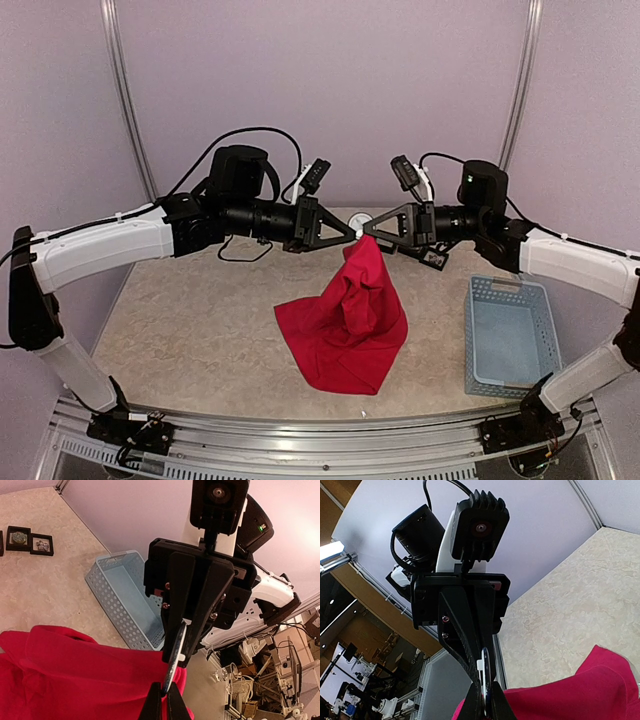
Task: Remove the brooch from the garment
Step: Open the brooch with the crumpled clothing.
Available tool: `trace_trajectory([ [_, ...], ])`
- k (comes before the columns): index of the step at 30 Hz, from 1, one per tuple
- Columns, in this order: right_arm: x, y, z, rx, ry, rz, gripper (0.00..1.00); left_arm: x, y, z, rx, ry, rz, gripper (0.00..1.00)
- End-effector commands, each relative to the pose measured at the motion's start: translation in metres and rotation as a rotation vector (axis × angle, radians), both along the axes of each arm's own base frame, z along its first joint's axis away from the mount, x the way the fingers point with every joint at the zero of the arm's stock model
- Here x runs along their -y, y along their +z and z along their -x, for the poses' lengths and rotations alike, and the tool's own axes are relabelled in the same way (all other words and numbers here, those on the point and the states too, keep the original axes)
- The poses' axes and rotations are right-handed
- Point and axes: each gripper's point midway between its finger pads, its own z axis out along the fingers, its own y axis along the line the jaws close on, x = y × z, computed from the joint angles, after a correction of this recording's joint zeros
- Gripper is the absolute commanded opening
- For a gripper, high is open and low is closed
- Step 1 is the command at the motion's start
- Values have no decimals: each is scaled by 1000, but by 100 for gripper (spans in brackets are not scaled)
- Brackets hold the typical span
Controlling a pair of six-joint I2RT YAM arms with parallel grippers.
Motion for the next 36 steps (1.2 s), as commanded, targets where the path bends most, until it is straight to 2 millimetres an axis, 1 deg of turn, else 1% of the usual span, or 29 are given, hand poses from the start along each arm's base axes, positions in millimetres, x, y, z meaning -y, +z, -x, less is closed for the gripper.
trace_trajectory([
  [1,-3,-9,-10,-26,-19,42,1,4,19,3,46,-31,41,0],
  [4,-5,-20,-18,-56,-48,86,0,5,19,4,51,-35,40,0],
  [17,-2,-94,-47,-231,-177,344,0,7,22,4,70,-45,33,0],
  [21,-4,-103,-50,-248,-178,366,0,9,22,5,69,-52,34,0],
  [24,-6,-97,-48,-232,-155,339,0,9,18,5,59,-51,28,0],
  [25,-7,-92,-46,-218,-145,322,1,8,15,3,52,-44,22,0],
  [27,-8,-78,-42,-180,-119,277,5,5,5,0,28,-29,7,0],
  [30,-8,-53,-34,-110,-91,208,14,-1,-15,-2,-16,-14,-16,0],
  [33,-4,-30,-28,-47,-83,158,23,-5,-28,-1,-40,-12,-31,0],
  [36,3,-11,-25,-2,-99,115,33,-9,-38,-1,-55,-8,-44,0],
])
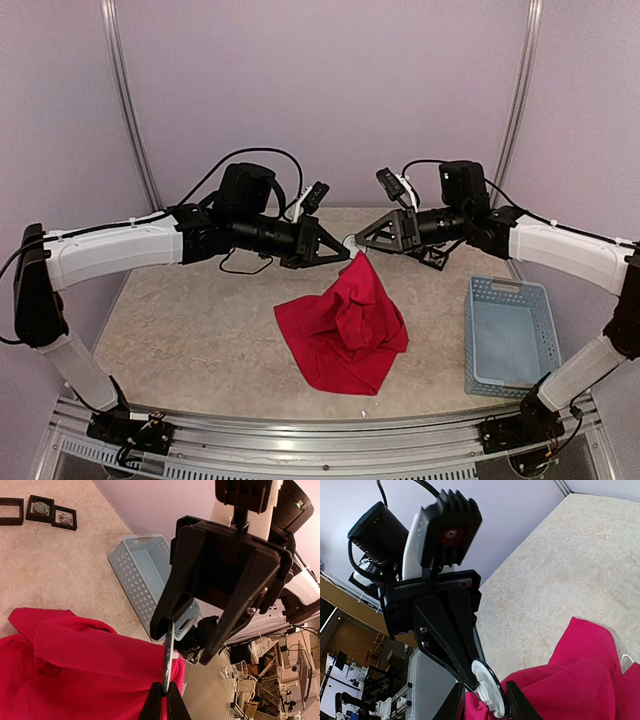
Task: Remove the brooch from the garment
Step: Open the brooch with the crumpled clothing, then pass from the left arm to the right
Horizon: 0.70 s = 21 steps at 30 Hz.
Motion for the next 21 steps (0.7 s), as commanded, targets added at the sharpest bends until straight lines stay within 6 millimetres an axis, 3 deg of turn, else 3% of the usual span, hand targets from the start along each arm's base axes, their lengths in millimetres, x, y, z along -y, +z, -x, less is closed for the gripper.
trace_trajectory([
  [1,13,37,3,112,-39,-84,37,-2,8,13,11,-46,49,0],
  [4,20,46,6,127,-40,-117,48,-3,4,13,9,-43,46,0],
  [7,24,31,3,95,-60,-84,51,-4,3,13,11,-43,52,0],
  [14,24,-14,0,16,-44,26,51,-4,4,14,17,-45,53,0],
  [17,21,-19,1,-6,-17,28,48,-4,4,14,19,-45,53,0],
  [21,17,-23,5,-37,38,14,37,-3,7,13,26,-46,56,0],
])
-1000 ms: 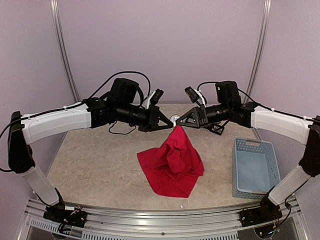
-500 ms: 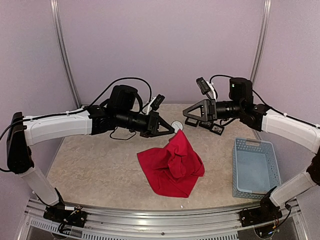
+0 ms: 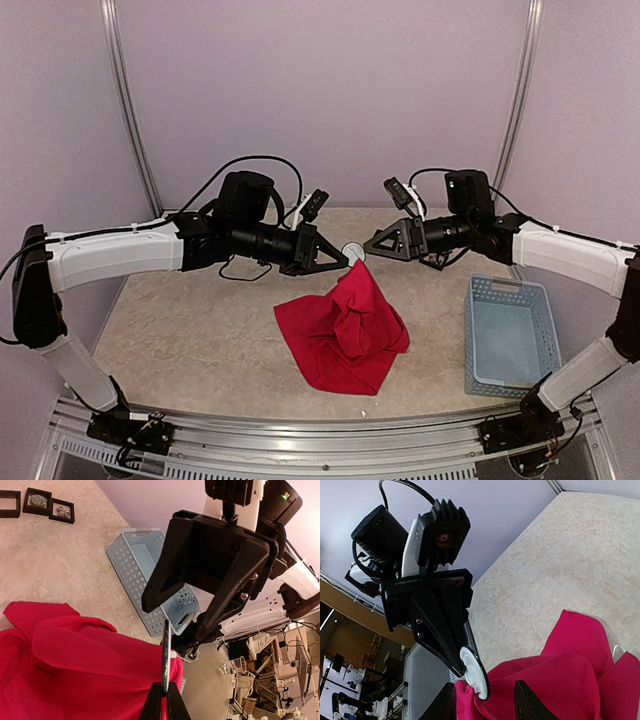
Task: Remove the brooch from the garment
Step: Pass from the left arm to the right
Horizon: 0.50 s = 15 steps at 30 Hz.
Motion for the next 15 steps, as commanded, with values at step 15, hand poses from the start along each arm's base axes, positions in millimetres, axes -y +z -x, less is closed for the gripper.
trace_trajectory([
  [15,-7,-8,10,-63,134,-43,7,6,20,5,39,-36,37,0],
])
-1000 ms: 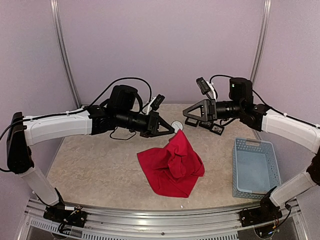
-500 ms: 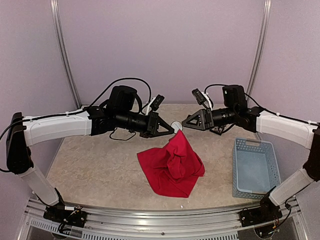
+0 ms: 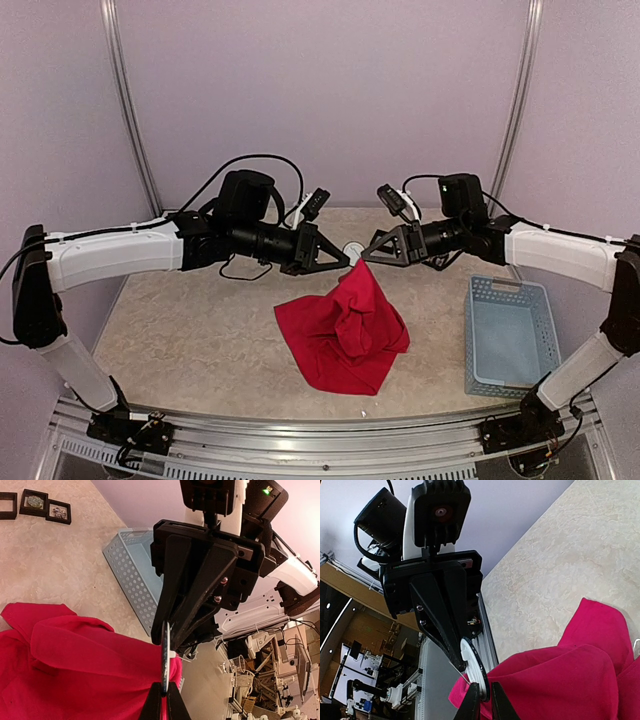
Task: Remove the brooch from the garment
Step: Pass from the left arm to the right, then remove the brooch from the crumpled clothing.
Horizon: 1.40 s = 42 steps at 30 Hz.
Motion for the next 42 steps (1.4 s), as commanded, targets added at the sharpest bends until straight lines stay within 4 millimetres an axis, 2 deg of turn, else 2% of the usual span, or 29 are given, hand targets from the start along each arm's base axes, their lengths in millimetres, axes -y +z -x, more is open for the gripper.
trace_trajectory([
  [1,-1,3,-1,5,23,-21,5,4,16,3,36,-26,31,0],
  [4,0,4,-1,13,23,-26,0,5,16,3,33,-27,31,0],
  [11,-1,11,-2,30,14,-49,0,7,12,3,22,-33,18,0],
  [12,0,13,-3,39,5,-49,0,7,11,2,21,-30,14,7],
  [16,2,16,-6,67,-31,-43,0,7,5,2,25,-20,-7,54],
  [19,3,15,-7,71,-43,-37,0,9,0,4,40,-19,-37,77],
  [21,3,15,-8,76,-54,-36,0,12,-8,6,48,-23,-75,84],
  [24,3,17,-10,81,-62,-37,0,16,-18,9,51,-33,-121,86],
  [25,3,17,-10,81,-64,-37,0,18,-20,10,52,-35,-130,84],
  [27,3,17,-11,80,-67,-38,0,20,-24,10,50,-39,-152,76],
  [33,6,19,-12,104,-91,-26,0,23,-33,7,55,-20,-191,21],
  [36,8,19,-12,128,-107,-12,0,20,-31,3,69,9,-195,4],
  [37,9,17,-12,130,-111,-4,0,19,-31,3,71,17,-197,0],
  [42,13,11,-11,138,-122,38,0,12,-27,-2,79,62,-200,0],
])
